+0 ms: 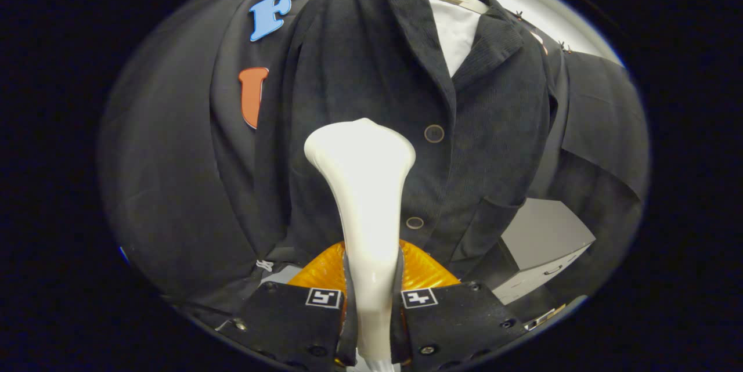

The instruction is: Iron the clothes twice with a garment steamer, once on the left side and once on the right side.

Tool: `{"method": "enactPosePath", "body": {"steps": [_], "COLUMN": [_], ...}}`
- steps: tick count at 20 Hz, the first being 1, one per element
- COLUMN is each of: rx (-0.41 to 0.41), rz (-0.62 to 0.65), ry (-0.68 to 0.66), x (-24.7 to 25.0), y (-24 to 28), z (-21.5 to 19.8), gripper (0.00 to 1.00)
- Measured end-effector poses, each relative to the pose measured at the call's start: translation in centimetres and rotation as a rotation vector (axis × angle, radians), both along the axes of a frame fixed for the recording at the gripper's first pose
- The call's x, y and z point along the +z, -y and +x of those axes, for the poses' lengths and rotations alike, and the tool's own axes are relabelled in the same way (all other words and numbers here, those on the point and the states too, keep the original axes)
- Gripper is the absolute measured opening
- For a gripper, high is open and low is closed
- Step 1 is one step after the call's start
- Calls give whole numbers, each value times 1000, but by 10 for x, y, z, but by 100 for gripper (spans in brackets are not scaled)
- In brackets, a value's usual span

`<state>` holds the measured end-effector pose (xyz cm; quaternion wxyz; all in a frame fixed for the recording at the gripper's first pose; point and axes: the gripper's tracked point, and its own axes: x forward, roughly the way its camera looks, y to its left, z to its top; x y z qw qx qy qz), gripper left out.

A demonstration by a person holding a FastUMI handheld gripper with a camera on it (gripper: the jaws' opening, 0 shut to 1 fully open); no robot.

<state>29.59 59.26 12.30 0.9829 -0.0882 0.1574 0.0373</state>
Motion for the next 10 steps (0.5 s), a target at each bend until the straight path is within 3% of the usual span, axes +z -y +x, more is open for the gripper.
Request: {"method": "enactPosePath", "body": {"steps": [10], "rx": [11], "rz": [-55], "ry": [-92], "x": [-81], "y": [5], "z": [-8], "gripper": [25]}}
